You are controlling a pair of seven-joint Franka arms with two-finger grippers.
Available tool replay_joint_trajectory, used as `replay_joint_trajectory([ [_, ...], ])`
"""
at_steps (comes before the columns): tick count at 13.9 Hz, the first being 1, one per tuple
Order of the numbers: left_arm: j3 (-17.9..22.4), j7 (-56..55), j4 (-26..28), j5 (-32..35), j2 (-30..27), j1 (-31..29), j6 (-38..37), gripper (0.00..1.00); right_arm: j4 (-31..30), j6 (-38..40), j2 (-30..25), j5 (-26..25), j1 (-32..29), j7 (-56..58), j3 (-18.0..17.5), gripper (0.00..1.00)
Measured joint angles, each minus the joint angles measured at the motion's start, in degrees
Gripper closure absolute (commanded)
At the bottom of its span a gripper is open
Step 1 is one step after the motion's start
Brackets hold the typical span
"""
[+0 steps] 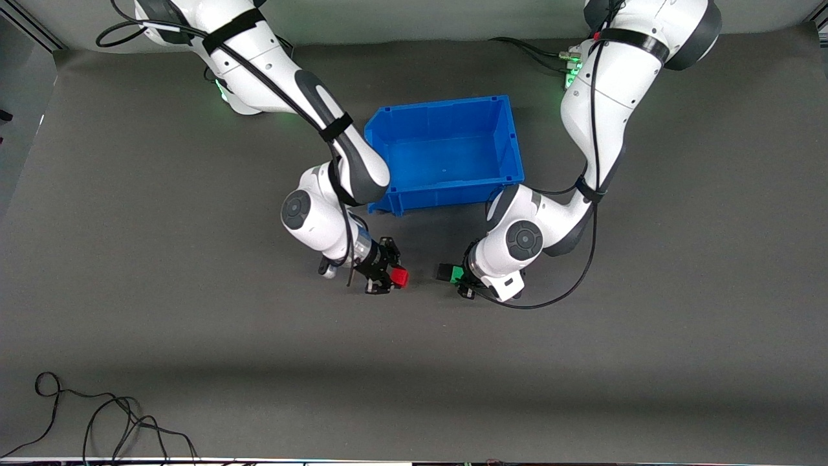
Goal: Attach green and red cubes to black cube
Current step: 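Carry the red and green cubes toward the black cube with both grippers, then press the red and green cubes against the black cube's sides, both grippers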
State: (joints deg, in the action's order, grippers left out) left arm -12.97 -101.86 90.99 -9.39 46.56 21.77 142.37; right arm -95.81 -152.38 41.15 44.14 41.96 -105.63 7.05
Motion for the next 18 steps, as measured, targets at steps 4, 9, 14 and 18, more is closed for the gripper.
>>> replay_joint_trajectory([
  [4, 0.0, 0.0, 0.0, 0.0, 0.0, 0.0, 0.0, 1.00, 1.3, -2.8, 2.6, 2.6, 3.0, -1.1, 0.0, 0.69],
  [9, 0.0, -0.1, 0.0, 0.0, 0.0, 0.0, 0.0, 1.00, 3.7, -7.0, 7.0, 2.7, 6.6, -3.8, 0.0, 0.69],
  [14, 0.2, -0.1, -0.1, 0.0, 0.0, 0.0, 0.0, 1.00, 5.3, -7.0, 8.1, 2.7, 6.6, -3.9, 0.2, 0.35],
  [18, 0.7, -0.1, -0.1, 0.0, 0.1, 0.0, 0.0, 0.00, 6.2, -7.0, 8.5, 2.7, 6.6, -3.9, 0.2, 0.00],
])
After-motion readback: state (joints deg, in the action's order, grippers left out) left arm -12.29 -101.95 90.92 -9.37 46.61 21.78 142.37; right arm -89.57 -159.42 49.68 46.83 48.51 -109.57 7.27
